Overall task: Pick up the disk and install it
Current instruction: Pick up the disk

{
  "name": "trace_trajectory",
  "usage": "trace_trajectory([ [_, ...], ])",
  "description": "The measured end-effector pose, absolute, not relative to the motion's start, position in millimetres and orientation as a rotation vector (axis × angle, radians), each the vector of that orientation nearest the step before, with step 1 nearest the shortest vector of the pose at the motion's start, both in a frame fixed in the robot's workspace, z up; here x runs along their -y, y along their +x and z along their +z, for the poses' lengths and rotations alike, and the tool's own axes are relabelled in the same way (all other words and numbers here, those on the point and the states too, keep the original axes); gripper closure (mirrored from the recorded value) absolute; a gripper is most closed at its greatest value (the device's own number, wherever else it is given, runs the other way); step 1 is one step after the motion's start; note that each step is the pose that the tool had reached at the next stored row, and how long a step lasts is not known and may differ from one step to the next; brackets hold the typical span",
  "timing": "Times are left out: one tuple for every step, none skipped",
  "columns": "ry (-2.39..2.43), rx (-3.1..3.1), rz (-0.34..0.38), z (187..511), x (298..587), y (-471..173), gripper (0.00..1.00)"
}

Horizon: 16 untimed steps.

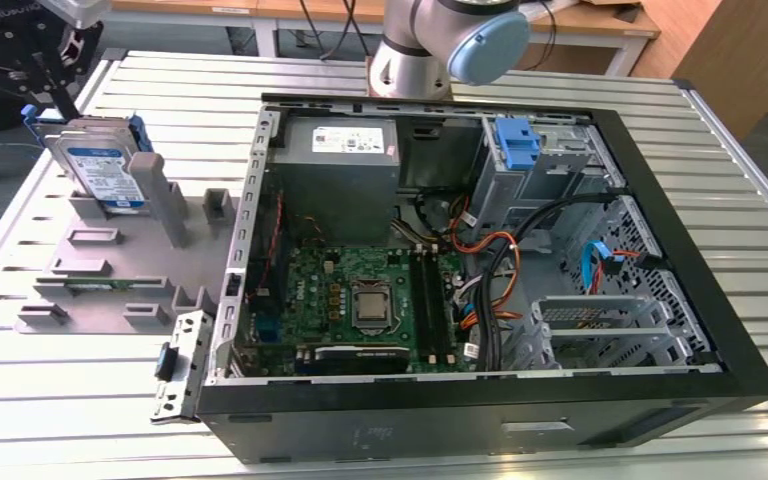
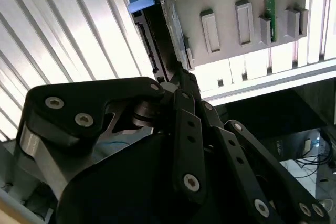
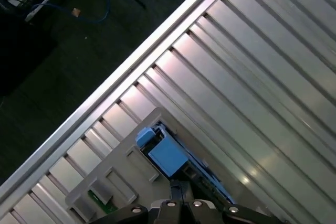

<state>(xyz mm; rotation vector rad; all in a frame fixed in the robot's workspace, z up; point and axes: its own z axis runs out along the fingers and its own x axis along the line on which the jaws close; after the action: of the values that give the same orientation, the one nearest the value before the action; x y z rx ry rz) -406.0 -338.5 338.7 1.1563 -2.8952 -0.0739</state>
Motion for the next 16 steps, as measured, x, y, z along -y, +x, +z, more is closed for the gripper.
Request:
trace_trajectory([
  [1.184,2.884,-0.074,338.8,338.5,-406.0,0.89],
  [1.209,2.873,-0.073,338.7,338.5,-406.0,0.89],
  [1.235,2.861,-0.073,338.7,338.5,-406.0,0.89],
  [1.261,2.85,-0.072,338.7,338.6,-406.0,0.89],
  [1.286,2.838,-0.072,338.7,338.5,-406.0,0.89],
  [1.311,2.826,-0.072,338.7,338.5,-406.0,0.89],
  [1.339,2.812,-0.071,338.7,338.6,-406.0,0.89],
  [1.364,2.8,-0.071,338.7,338.5,-406.0,0.89],
  [1.389,2.787,-0.07,338.7,338.5,-406.0,0.89],
  [1.414,2.774,-0.07,338.7,338.5,-406.0,0.89],
  [1.438,2.761,-0.07,338.6,338.5,-406.0,0.89],
  [1.463,2.748,-0.069,338.6,338.5,-406.0,0.89],
  [1.487,2.734,-0.069,338.7,338.5,-406.0,0.89],
  [1.512,2.72,-0.068,338.6,338.6,-406.0,0.89],
  [1.538,2.705,-0.068,338.6,338.5,-406.0,0.89],
  [1.562,2.691,-0.067,338.6,338.5,-406.0,0.89],
])
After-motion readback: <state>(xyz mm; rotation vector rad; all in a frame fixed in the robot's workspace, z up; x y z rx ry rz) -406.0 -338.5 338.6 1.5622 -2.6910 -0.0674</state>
